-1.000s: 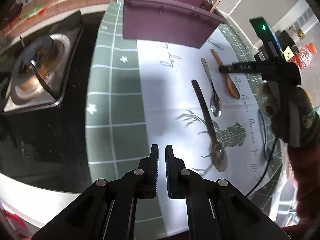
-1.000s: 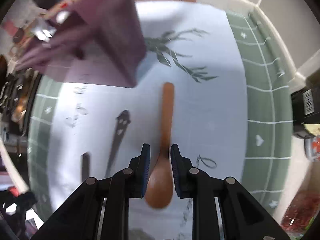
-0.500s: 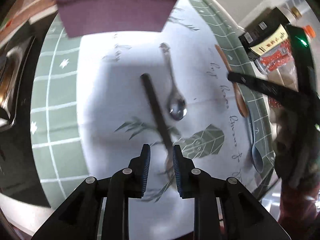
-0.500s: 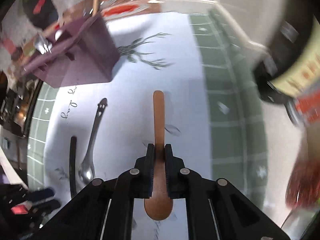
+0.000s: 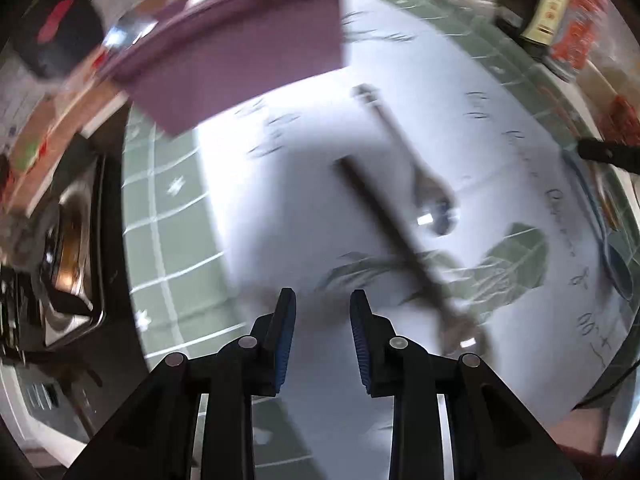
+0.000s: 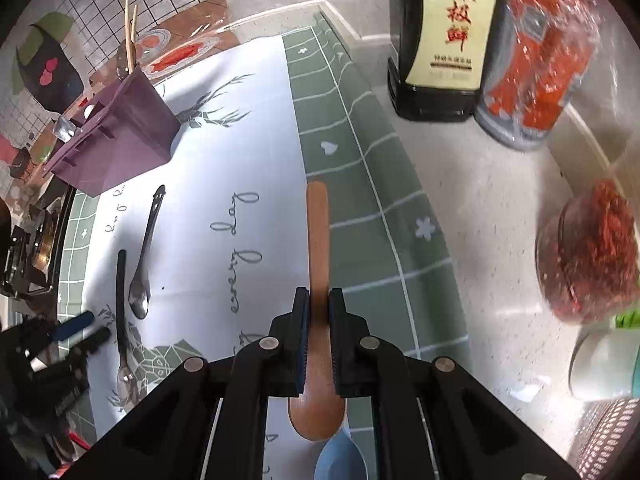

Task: Organize utensils

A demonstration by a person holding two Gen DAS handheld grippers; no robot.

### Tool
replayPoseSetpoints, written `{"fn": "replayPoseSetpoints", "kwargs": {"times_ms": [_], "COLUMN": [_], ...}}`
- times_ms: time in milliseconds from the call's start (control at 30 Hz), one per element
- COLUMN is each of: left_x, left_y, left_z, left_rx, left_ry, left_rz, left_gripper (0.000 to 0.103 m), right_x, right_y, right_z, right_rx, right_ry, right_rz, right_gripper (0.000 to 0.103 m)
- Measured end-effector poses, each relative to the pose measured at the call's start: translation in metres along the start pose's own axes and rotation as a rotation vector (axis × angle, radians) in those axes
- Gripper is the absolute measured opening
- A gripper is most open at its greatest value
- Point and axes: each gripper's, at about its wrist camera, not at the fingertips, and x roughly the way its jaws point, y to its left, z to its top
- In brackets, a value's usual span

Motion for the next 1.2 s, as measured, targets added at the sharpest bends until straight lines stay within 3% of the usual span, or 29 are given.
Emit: {"fn": "replayPoseSetpoints", "kwargs": {"times_ms": [100,133,200,300,367,467,600,700,733,767,900,1033,1133,1200], "left_x": [-0.004,-0.003,0.002,0.019,0.016,0.018,0.017,0.013,0.009,0.006,-0.024,-0.062,-0.098,-0.124], "left_y": [0.023,0.026,0.022,0.013,0.006,-0.013,-0.046,-0.059,-0.056,-0.051,-0.024,0.011,0.031,0.035], "left_z": [0.010,0.015,0.026,0.034,0.038,0.047,0.054,0.055,0.053,0.049,0.023,-0.009,-0.030,-0.027], "left_rx": [-0.164,-0.212,-0.264,-0.321,-0.332,-0.261,-0.080,-0.058,-0.063,-0.074,-0.109,-0.231,-0.281,-0.295], "left_ry": [0.055,0.074,0.116,0.214,0.214,0.249,0.274,0.248,0.217,0.194,0.016,-0.140,-0.285,-0.387], "left_rz": [-0.239,-0.295,-0.334,-0.299,-0.279,-0.222,-0.082,-0.064,-0.068,-0.087,-0.148,-0.246,-0.239,-0.223], "left_gripper": [0.029,0.029,0.031,0.034,0.038,0.042,0.042,0.033,0.016,0.012,0.012,0.012,0.012,0.012], "right_x": [0.000,0.000,-0.001,-0.004,-0.010,-0.015,-0.017,-0.018,-0.019,-0.020,-0.026,-0.033,-0.042,-0.054], "right_y": [0.002,0.002,0.003,0.006,0.007,0.008,0.015,0.024,0.025,0.028,0.042,0.062,0.077,0.087], "right_z": [-0.002,-0.002,-0.002,-0.001,-0.002,-0.002,-0.001,-0.004,-0.005,-0.007,-0.017,-0.025,-0.024,-0.020], "right_rx": [0.007,0.011,0.020,0.020,0.017,0.019,-0.001,-0.018,-0.021,-0.024,-0.051,-0.101,-0.126,-0.140], "right_ry": [-0.006,-0.011,-0.016,-0.030,-0.050,-0.075,-0.093,-0.122,-0.131,-0.145,-0.191,-0.222,-0.253,-0.290], "right_rz": [0.012,0.015,0.025,0.028,0.032,0.021,0.003,0.034,0.049,0.070,0.139,0.150,0.152,0.158], "right_gripper": [0.008,0.008,0.008,0.008,0.008,0.008,0.008,0.008,0.008,0.008,0.008,0.008,0.008,0.008]}}
